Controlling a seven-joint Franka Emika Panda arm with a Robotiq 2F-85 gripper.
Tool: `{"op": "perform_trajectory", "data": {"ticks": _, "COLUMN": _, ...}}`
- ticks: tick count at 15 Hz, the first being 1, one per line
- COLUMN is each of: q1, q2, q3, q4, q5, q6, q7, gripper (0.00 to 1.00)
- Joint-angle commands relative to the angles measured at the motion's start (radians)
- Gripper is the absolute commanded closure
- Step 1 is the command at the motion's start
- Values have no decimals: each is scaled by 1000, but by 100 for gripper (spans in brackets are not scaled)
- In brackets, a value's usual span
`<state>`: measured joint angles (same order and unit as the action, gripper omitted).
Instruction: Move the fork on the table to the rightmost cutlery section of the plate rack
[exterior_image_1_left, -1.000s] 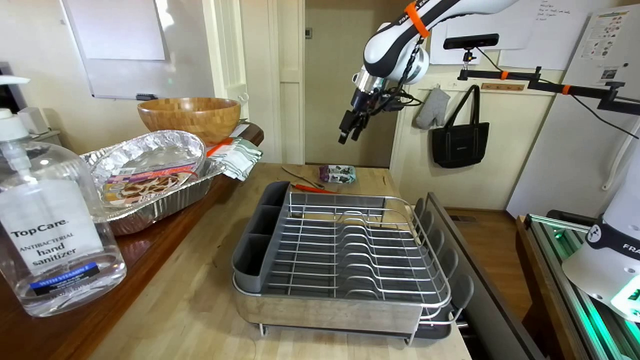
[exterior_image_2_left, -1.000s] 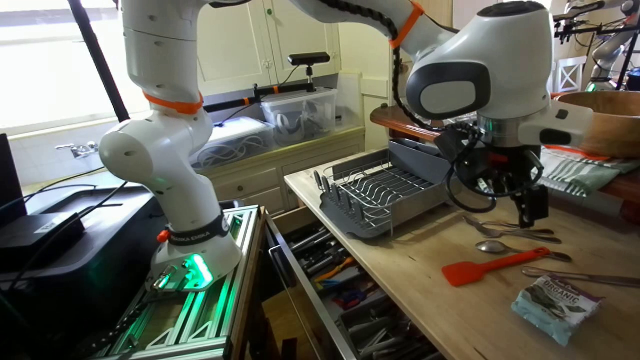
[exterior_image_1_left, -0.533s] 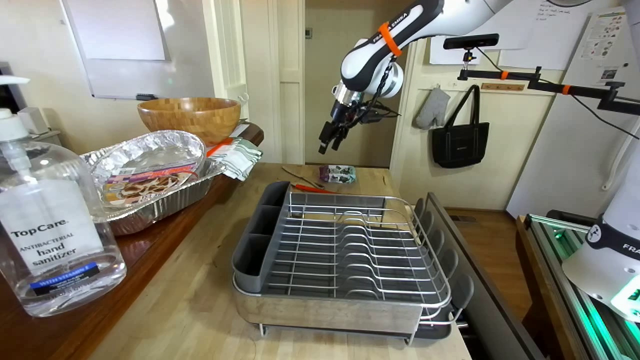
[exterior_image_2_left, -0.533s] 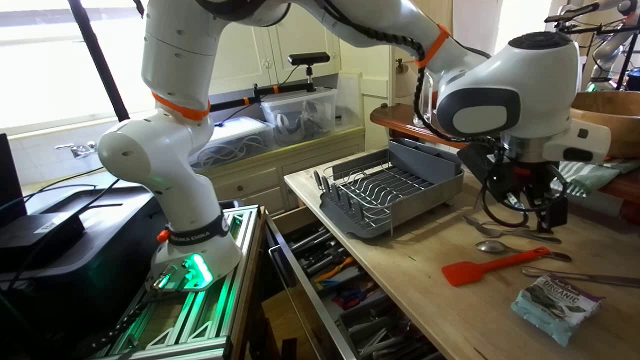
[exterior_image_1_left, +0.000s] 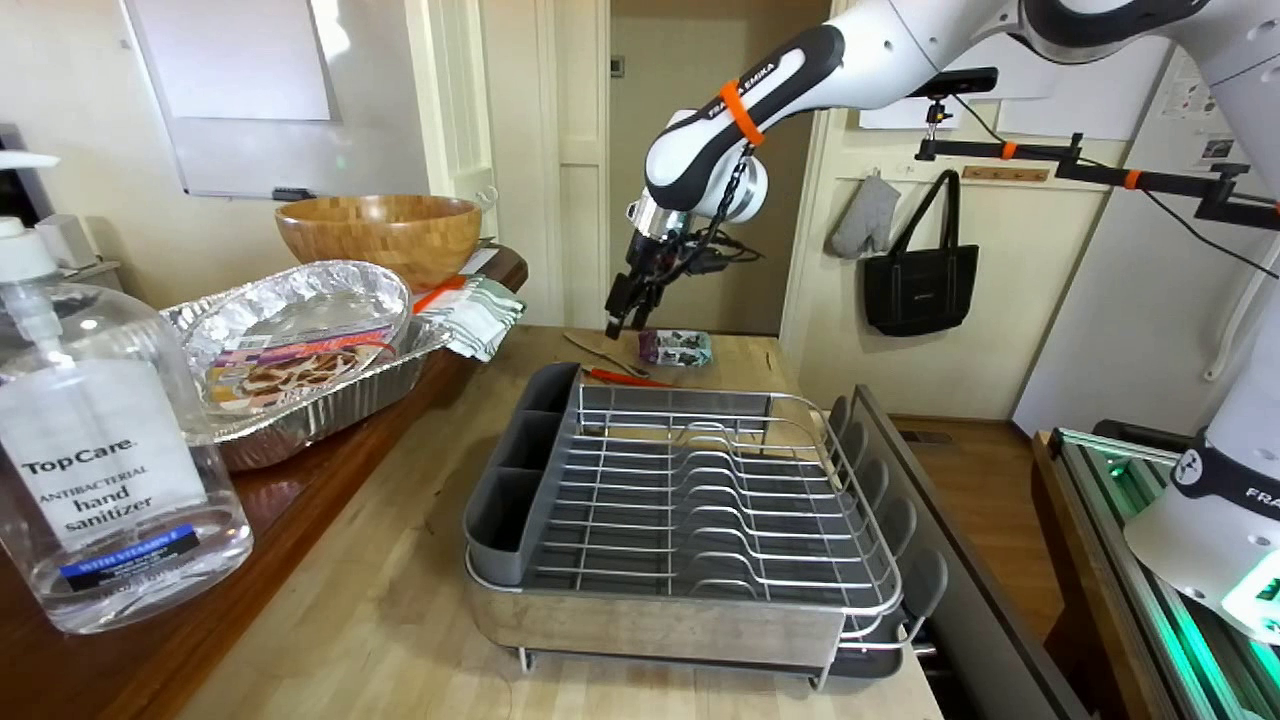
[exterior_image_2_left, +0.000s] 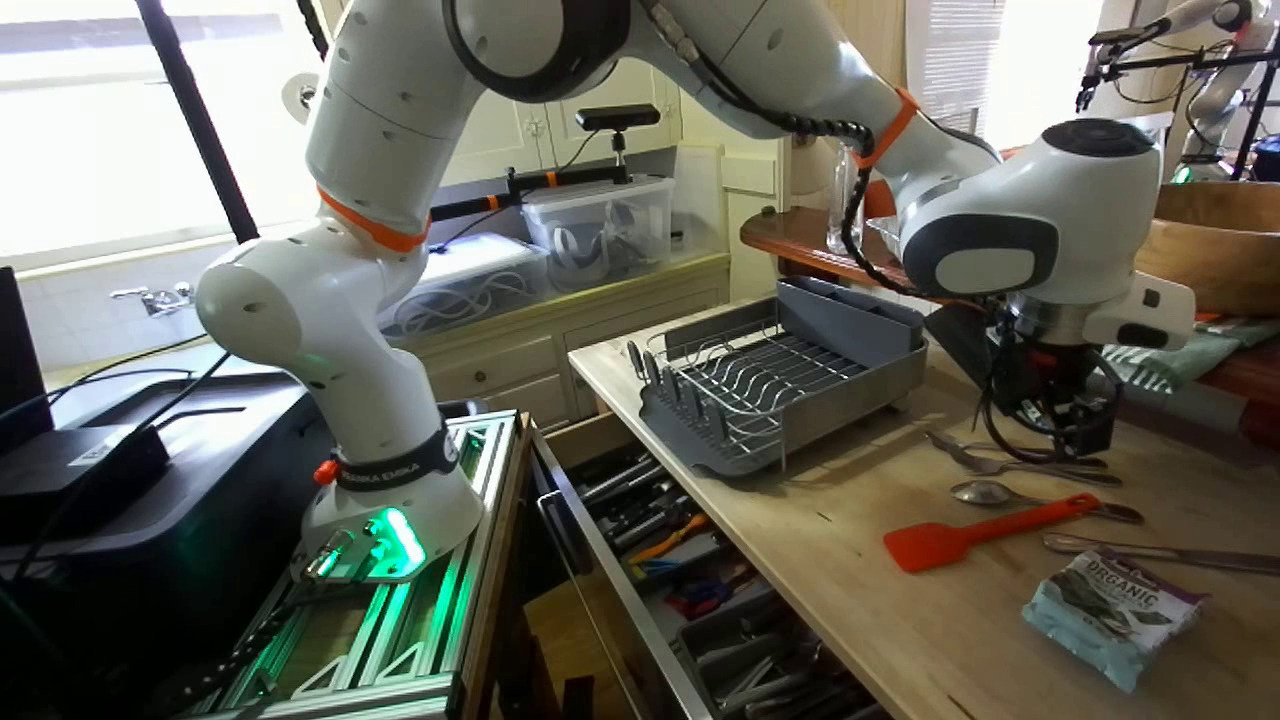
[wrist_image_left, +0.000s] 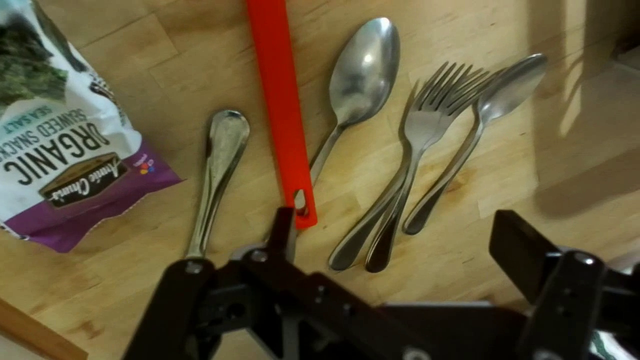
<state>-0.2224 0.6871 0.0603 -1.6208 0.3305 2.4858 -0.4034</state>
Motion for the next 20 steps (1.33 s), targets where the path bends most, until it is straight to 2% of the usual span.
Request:
{"op": "perform_trajectory", "data": {"ticks": 1, "q1": -5, "q2": 75, "q3": 21, "q4": 98, "q5": -32, "q6": -64, "q7": 39, "gripper": 0}}
{"op": "perform_trajectory", "data": {"ticks": 9, "q1": 14, "q2": 181, "q3": 24, "q4": 216, "q5": -74, "q6": -149, "q7": 80, "gripper": 0}}
{"op": "perform_trajectory", "data": {"ticks": 10, "q1": 15, "q2": 192, "q3": 25, "q4": 229, "q5": -76, "q6": -155, "q7": 83, "gripper": 3}}
{"op": "perform_trajectory", "data": {"ticks": 12, "q1": 16, "q2": 213, "q3": 27, "q4": 254, "q5": -77, "q6": -166, "q7": 88, "gripper": 14}}
{"op": "perform_trajectory", "data": {"ticks": 13, "q1": 16, "q2": 223, "q3": 29, "q4": 266, "q5": -76, "q6": -169, "q7": 89, "gripper": 29}}
{"op": "perform_trajectory", "data": {"ticks": 16, "q1": 19, "q2": 252, "q3": 31, "q4": 301, "q5": -80, "q6": -179, "q7": 93, "gripper": 54}}
{"op": "perform_trajectory", "data": {"ticks": 17, "q1": 21, "q2": 262, "q3": 30, "q4": 313, "q5": -83, "q6": -180, "q7": 97, "gripper": 20}}
{"op": "perform_trajectory", "data": {"ticks": 18, "q1": 22, "q2": 271, "q3": 30, "q4": 324, "q5": -85, "q6": -181, "q7": 99, "gripper": 16}}
{"op": "perform_trajectory", "data": {"ticks": 19, "q1": 22, "q2": 282, "q3": 32, "q4": 337, "q5": -86, "q6": -182, "q7": 100, "gripper": 16}}
{"op": "perform_trajectory", "data": {"ticks": 20, "q1": 23, "q2": 290, "q3": 34, "q4": 346, "q5": -87, "q6": -182, "q7": 101, "gripper": 8}}
